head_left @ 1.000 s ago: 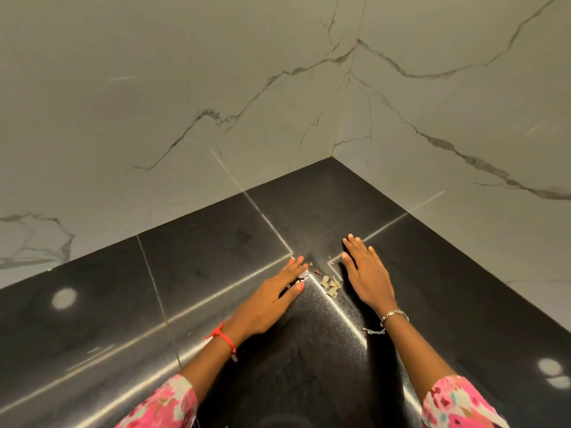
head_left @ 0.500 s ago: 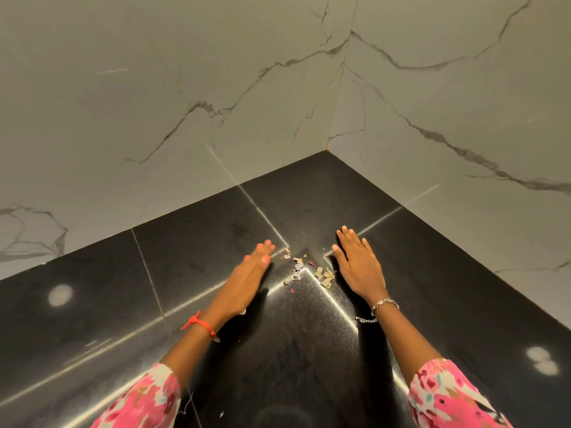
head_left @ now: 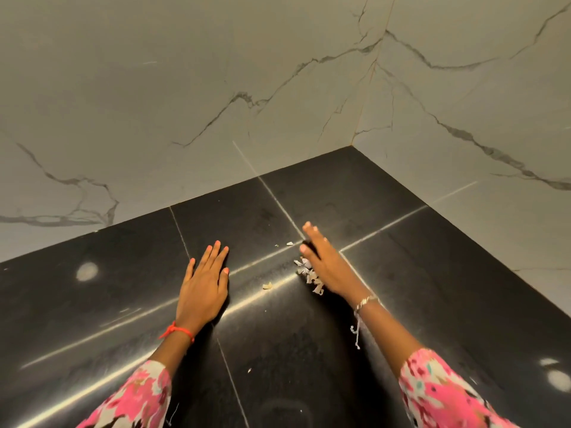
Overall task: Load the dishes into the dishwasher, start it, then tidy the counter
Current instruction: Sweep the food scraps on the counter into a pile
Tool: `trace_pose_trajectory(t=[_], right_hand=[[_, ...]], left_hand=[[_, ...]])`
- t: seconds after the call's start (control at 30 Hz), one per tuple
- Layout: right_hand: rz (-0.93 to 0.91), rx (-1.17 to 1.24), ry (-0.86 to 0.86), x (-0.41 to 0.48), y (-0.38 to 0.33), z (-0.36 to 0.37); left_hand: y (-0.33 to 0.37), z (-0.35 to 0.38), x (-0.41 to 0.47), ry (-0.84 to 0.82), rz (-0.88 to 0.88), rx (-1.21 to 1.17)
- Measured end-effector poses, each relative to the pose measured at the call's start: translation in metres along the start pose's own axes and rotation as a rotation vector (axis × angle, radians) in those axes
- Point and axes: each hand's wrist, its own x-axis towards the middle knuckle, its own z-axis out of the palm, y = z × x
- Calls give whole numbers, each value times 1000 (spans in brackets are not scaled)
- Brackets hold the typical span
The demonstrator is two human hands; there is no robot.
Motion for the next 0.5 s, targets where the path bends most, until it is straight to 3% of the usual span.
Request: trace_pose_trajectory(t=[0.2,0.37,0.5], right_hand=[[14,-476,-62,33,14,6],[-161,-449,-101,-18,-12,41],[-246,-335,-228,-56,-40,58]], left_hand=[[3,-3,0,2,-11,-21],[4,-3,0,11,-24,-47],[4,-3,0,22,-29,-54]])
